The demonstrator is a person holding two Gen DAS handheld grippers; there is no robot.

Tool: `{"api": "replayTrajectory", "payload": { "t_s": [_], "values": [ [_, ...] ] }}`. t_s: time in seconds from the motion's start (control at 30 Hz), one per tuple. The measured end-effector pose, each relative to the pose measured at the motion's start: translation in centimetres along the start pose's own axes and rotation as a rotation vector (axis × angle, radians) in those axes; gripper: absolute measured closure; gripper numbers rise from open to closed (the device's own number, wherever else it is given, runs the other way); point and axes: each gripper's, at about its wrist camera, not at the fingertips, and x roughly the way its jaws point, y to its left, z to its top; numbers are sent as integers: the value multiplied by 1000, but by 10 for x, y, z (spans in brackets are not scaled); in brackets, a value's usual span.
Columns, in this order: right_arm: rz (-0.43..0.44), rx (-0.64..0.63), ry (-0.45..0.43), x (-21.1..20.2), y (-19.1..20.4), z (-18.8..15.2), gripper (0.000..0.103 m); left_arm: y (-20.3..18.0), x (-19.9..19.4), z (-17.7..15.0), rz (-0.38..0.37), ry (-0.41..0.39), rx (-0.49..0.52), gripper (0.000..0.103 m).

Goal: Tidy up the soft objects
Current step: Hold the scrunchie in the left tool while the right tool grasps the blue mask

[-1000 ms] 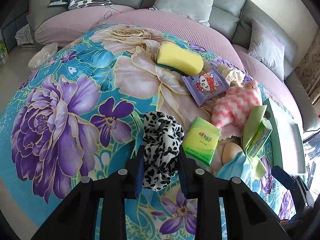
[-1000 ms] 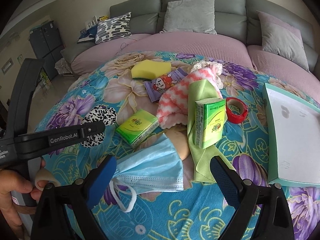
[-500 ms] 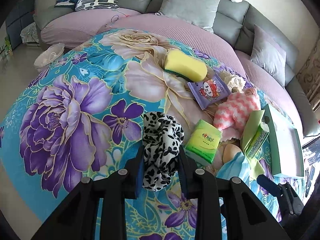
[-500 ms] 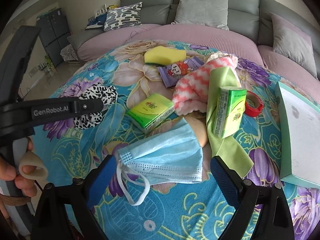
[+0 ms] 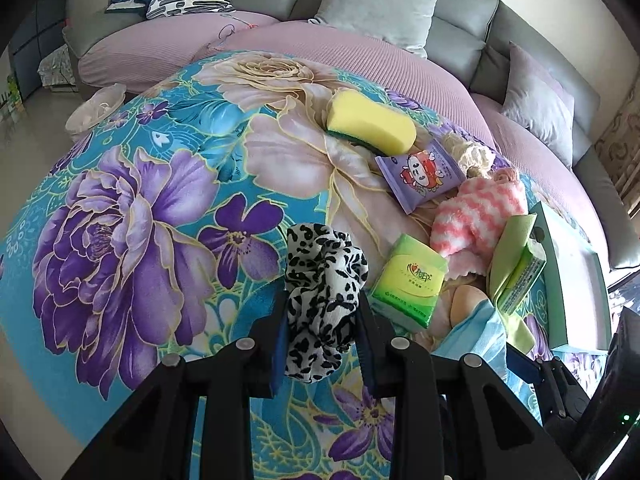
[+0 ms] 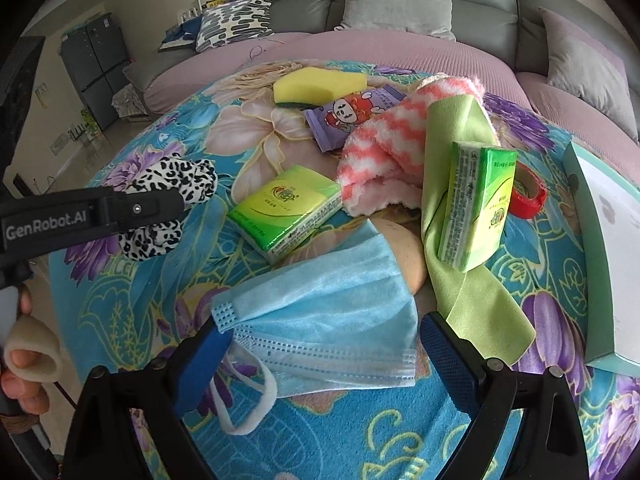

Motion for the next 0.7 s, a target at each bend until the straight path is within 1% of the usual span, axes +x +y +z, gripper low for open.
{"api": "replayTrajectory", "payload": {
  "t_s": [0.13, 0.17, 0.2, 0.33, 0.37, 0.4, 0.47, 0.7],
  "values": [
    [-2, -8, -4, -1, 2, 0, 7, 0, 0, 0, 3, 1, 0, 72],
    [-2, -9, -7, 0, 2, 1, 10, 0, 0, 0, 2, 1, 1, 72],
    [1, -11, -7, 0, 2, 1, 15, 0, 0, 0, 1, 1, 2, 72],
    [3, -14, 3, 0, 4, 2, 25, 0, 0, 0, 0, 1, 7, 72],
    [0, -15, 4, 0, 4, 2, 31, 0, 0, -1, 0, 0, 7, 72],
    [-2, -16, 3, -1, 4, 2, 35, 0, 0, 0, 0, 0, 6, 72],
    [0, -17, 1, -2, 3, 2, 36, 0, -1, -1, 0, -1, 7, 72],
    [9, -13, -8, -5, 1, 2, 52, 0, -1, 0, -1, -2, 14, 72]
  ]
}}
